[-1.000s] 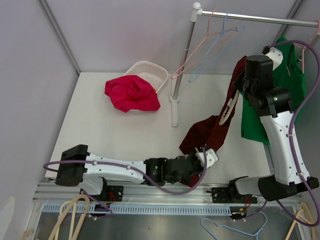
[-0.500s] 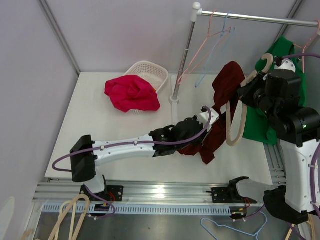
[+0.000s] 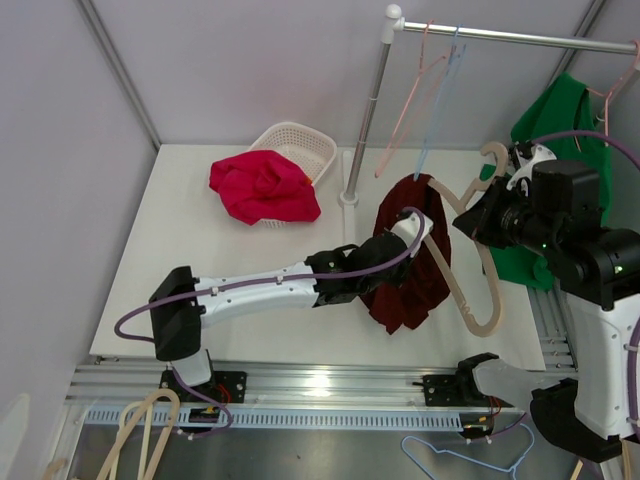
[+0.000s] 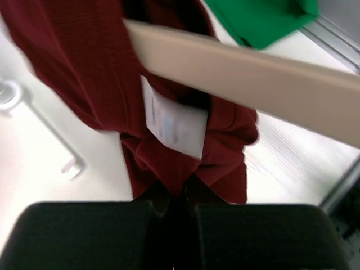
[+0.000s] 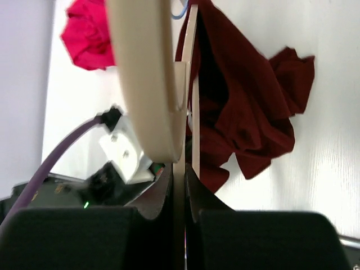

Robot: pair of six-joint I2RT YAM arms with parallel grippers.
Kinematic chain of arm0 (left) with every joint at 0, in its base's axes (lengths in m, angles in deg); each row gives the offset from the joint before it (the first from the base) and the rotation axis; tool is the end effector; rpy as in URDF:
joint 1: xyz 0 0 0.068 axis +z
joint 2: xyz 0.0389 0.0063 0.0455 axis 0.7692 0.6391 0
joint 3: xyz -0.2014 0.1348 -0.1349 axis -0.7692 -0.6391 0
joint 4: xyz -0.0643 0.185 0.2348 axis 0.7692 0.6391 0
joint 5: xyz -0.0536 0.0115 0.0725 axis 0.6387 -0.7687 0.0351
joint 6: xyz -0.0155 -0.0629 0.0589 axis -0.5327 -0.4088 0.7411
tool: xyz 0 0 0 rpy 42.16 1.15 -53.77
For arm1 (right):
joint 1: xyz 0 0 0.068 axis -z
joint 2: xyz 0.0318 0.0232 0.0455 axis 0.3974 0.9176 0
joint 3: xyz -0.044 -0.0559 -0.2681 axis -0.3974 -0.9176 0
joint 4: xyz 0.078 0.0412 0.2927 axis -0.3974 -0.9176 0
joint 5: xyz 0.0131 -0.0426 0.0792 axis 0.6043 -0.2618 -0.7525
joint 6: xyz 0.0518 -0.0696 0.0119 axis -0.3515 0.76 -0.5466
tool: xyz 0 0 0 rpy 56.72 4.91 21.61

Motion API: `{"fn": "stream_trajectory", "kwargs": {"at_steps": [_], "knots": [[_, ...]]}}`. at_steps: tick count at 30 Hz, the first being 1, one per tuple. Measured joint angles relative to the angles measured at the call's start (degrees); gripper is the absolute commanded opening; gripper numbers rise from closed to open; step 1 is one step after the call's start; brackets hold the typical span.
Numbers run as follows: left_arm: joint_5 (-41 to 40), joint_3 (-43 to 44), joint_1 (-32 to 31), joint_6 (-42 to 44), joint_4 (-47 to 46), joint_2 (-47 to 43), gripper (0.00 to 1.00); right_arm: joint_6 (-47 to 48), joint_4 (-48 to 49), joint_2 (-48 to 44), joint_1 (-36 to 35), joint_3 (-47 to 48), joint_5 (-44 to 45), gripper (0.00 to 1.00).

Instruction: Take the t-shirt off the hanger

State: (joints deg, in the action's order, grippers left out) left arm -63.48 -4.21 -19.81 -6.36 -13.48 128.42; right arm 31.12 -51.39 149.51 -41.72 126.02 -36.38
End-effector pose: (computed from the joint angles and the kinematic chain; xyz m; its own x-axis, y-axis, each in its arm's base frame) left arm 0.1921 -0.4472 0.2886 -0.2994 0.3015 -0.9052 0.7213 0.6926 -0.0079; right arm 0.1821 0.0638 0.5161 -0.6273 0.2702 -0.7304 -0.0710 0.9141 0.3992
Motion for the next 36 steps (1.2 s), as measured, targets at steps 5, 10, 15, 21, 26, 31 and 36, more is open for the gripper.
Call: {"fn": "stream_trajectory", "kwargs": {"at_steps": [5,10,15,21,26,31,36], "knots": [[-4.3,0.0,2.7,-4.0,2.6,0.0,0.01,2.1,-0.7,0.5,-3.9,6.3,-2.7,0.00],[-5.7,-4.7,3.0,-6.0,2.8,-1.4,0.01,2.2,-1.2,-0.7,-5.2,6.3,-0.6,0.00],[-4.6,-11.5,0.7,-6.3,2.4,-7.2,0.01,2.3,-0.9,-1.0,-5.2,4.5,10.1,0.00],[-0.3,-16.0,-4.3,-5.3,0.3,-16.6,0.01,2.5,-0.8,1.1,-5.2,3.3,21.0,0.00],[-0.9,-16.7,-3.5,-2.8,0.7,-22.9,0.01,2.8,2.4,3.7,-5.2,1.5,28.2,0.00],[2.8,-7.6,5.9,0.2,4.9,-24.2,0.01,4.6,7.8,6.8,-3.9,1.1,33.1,0.00],[5.5,8.5,17.8,3.0,8.0,-21.1,0.01,6.9,15.1,10.3,-0.4,1.1,34.9,0.00]]}}
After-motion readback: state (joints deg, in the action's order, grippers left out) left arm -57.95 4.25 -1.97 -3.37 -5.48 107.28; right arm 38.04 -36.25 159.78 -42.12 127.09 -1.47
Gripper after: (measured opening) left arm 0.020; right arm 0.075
